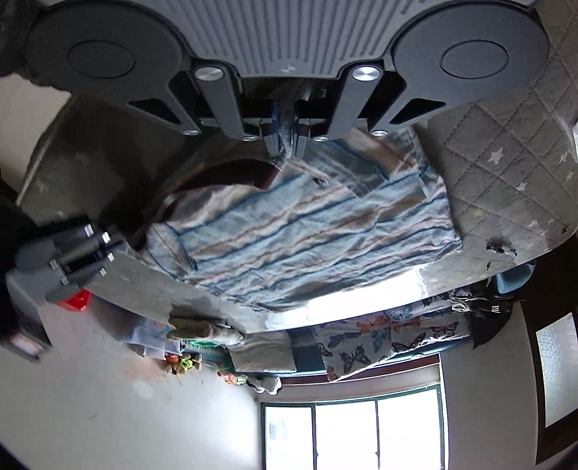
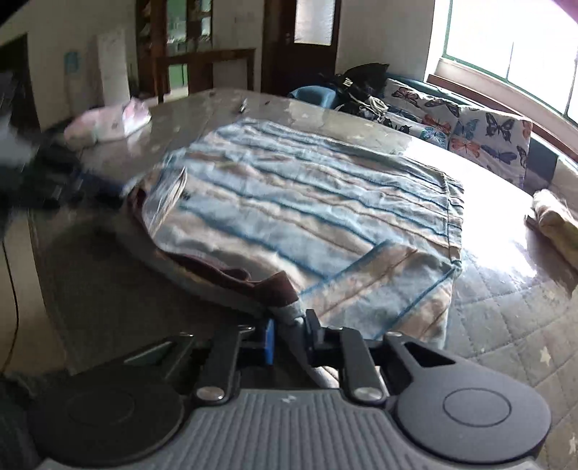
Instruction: Fold towel
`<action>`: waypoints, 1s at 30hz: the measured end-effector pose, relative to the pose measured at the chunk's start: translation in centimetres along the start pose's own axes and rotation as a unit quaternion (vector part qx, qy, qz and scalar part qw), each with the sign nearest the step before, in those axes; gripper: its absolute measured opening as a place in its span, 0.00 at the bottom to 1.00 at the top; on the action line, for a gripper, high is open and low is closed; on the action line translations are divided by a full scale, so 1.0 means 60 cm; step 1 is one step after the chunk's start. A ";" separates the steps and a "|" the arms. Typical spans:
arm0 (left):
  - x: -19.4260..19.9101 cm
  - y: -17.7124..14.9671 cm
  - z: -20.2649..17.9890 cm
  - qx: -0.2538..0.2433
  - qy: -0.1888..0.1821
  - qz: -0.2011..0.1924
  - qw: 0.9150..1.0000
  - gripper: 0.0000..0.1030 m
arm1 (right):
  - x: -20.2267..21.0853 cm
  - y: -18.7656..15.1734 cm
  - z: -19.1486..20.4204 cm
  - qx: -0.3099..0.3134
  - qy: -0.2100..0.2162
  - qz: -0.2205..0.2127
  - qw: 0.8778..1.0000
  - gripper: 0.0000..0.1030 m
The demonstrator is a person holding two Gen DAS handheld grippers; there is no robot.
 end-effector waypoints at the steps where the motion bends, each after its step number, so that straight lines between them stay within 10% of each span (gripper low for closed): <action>1: 0.005 -0.004 -0.004 -0.005 0.001 -0.001 1.000 0.12 | 0.001 0.005 -0.004 -0.010 0.002 -0.003 1.000 0.11; 13: 0.027 -0.051 -0.028 -0.080 0.033 0.002 0.996 0.47 | 0.008 0.028 -0.013 -0.035 -0.004 -0.021 0.999 0.10; 30: 0.004 -0.067 -0.053 -0.165 0.071 -0.009 0.984 0.48 | 0.001 0.040 -0.015 -0.046 -0.017 -0.028 0.998 0.10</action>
Point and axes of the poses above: each gripper's, at about its wrist camera, not at the fingertips, and x roughly against the way its jaws point, z to its left, y to its top, the point moved 9 cm from there along -x, roughly the way its jaws point, and after that the axes turned 3 degrees about -z, right-handed, at the moved point
